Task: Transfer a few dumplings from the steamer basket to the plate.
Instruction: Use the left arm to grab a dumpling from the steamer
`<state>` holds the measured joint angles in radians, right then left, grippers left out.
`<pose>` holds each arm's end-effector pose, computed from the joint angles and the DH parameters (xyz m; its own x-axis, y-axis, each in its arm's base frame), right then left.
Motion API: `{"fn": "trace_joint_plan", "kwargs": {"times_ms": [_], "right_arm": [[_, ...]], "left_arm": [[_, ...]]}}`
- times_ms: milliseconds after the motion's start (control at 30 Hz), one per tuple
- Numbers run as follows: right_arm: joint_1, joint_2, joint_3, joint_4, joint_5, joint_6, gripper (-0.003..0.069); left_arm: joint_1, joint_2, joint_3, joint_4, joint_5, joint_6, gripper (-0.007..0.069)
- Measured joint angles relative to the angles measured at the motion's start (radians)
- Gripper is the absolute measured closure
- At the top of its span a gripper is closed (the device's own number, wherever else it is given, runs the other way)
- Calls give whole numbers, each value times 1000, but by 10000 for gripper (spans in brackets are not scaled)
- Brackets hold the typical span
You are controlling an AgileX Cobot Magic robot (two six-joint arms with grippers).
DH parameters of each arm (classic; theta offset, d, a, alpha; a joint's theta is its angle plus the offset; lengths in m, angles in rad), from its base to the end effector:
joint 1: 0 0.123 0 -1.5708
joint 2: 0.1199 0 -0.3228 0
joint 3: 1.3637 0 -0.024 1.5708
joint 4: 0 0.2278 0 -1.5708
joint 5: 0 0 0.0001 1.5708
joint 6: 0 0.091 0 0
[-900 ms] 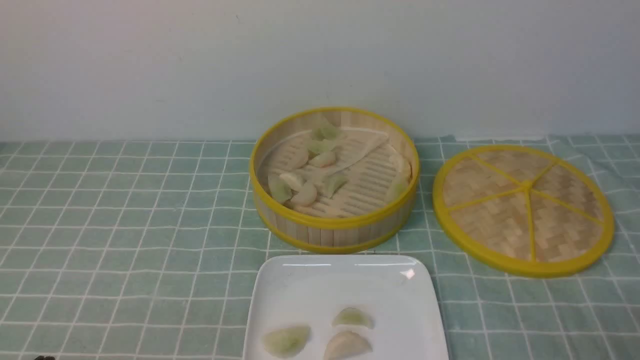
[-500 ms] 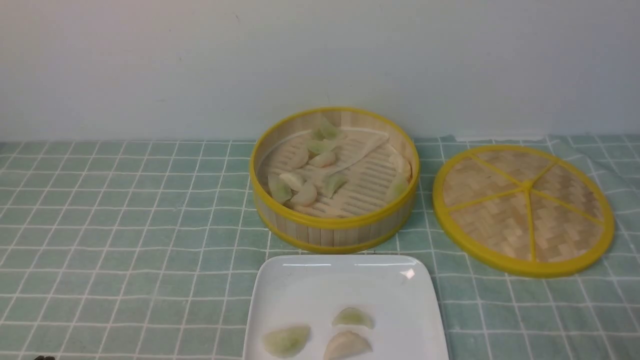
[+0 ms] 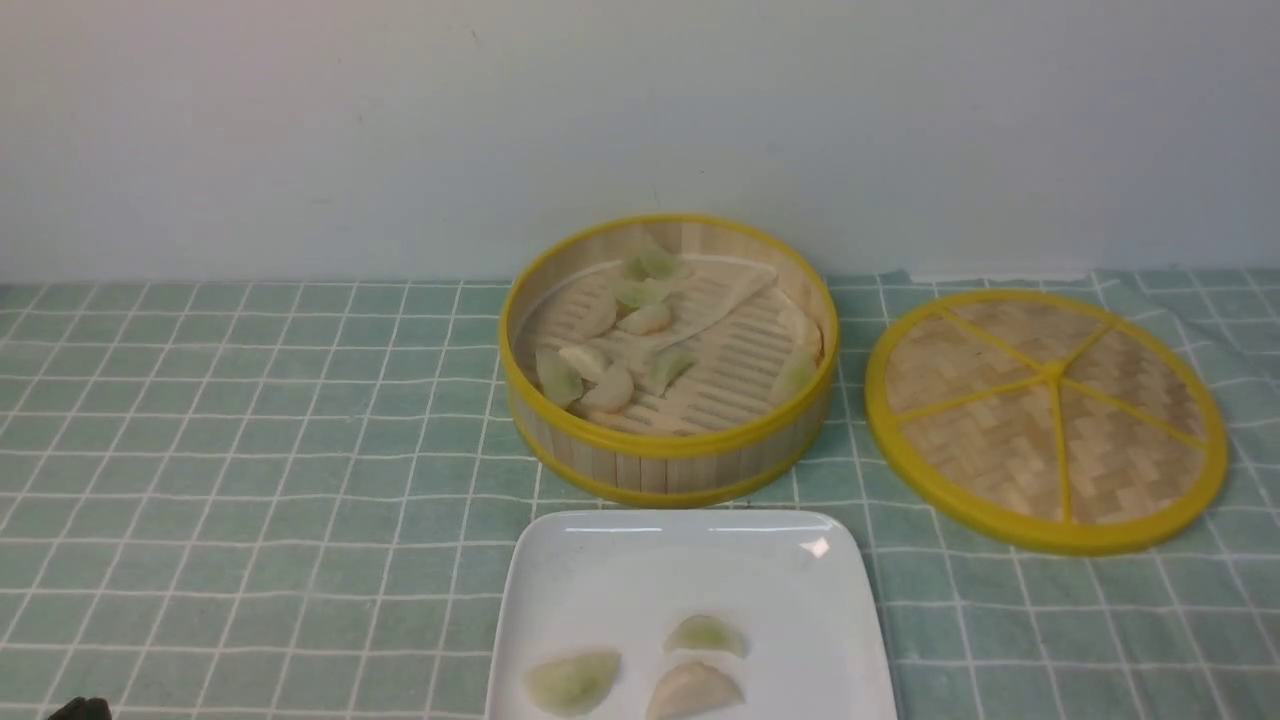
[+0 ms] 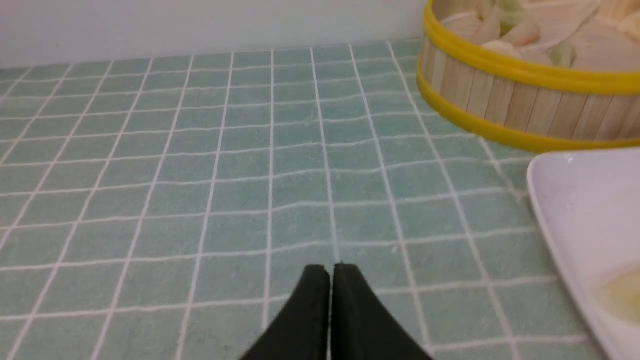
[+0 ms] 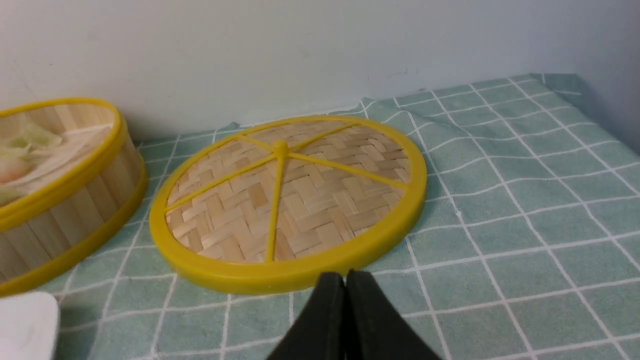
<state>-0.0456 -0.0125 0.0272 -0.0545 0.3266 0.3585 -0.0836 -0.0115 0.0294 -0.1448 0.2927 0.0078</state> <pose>-0.0075 -0.0013 0.1751 -0.2201 0.3124 -0.9241 0.1353 0.9480 0.2882 -0.0069 -0.0032 0.1777 -0.2323 -0.1114 -0.9662 0.0944 0.9861 -0.1364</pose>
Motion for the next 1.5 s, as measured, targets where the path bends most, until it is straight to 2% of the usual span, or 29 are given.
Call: {"fn": "trace_joint_plan", "kwargs": {"times_ms": [133, 233, 333, 433, 500, 567, 667, 700, 800, 900, 967, 1033, 1167, 1300, 1500], "right_arm": [[6, 0, 1, 247, -176, 157, 673], [6, 0, 1, 376, -278, 210, 673], [6, 0, 1, 426, -327, 213, 673], [7, 0, 1, 454, -369, 213, 673], [7, 0, -12, 450, -371, 213, 673], [15, 0, -89, 408, -288, 200, 673], [40, 35, -265, 295, -98, 147, 673], [58, 92, -382, 243, 38, 99, 673], [100, 292, -617, 177, 351, -46, 673], [124, 477, -775, 161, 574, -178, 673], [125, 587, -852, 167, 680, -256, 673], [125, 671, -919, 184, 763, -334, 673], [125, 769, -965, 248, 802, -412, 673], [125, 814, -969, 306, 804, -461, 673], [125, 828, -969, 318, 804, -474, 673]], "left_arm": [[0, 0, 0, -156, -135, -72, 631], [0, 0, 0, -234, -243, -85, 631], [0, 0, 0, -288, -388, -87, 631], [0, 0, -6, -322, -601, -96, 631], [0, 0, -36, -326, -615, -101, 631], [0, 14, -127, -313, -542, -106, 631], [0, 107, -289, -263, -345, -106, 631], [0, 215, -401, -222, -165, -106, 631], [0, 512, -614, -172, 206, -79, 631], [0, 783, -773, -162, 466, 11, 631], [0, 941, -864, -162, 575, 79, 631], [-3, 1113, -969, -175, 651, 160, 631], [-37, 1327, -1126, -197, 678, 249, 631], [-120, 1502, -1271, -205, 673, 278, 631], [-222, 1738, -1516, -161, 695, 295, 631]]}}
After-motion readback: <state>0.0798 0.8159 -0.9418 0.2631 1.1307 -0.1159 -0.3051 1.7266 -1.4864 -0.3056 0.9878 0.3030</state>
